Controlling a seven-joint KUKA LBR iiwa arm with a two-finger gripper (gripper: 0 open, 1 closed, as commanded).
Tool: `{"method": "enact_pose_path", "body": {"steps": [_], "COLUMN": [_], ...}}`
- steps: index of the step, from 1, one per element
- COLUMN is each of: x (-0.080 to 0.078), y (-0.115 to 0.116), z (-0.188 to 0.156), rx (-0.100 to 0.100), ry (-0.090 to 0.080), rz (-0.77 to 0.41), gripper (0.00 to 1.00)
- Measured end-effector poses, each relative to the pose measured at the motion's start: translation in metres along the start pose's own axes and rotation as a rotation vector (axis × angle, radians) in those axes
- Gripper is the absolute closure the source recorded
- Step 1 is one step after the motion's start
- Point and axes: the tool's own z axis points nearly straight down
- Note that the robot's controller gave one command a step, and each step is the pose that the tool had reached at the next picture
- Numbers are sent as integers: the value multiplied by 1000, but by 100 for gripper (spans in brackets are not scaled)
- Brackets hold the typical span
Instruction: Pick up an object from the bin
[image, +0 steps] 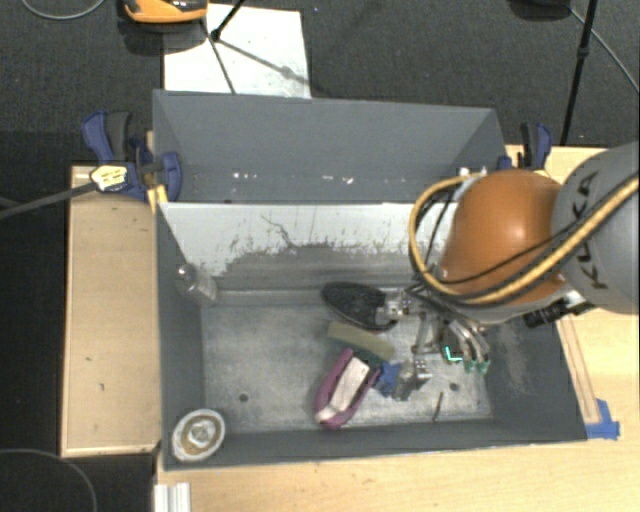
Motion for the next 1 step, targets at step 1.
{"method": "enact_pose_path", "body": {"steps": [1], "x": [-18], "y": [6], "z": [119], "rx": [1], "ry": [-13], "rz": [-160], "gripper": [0]}}
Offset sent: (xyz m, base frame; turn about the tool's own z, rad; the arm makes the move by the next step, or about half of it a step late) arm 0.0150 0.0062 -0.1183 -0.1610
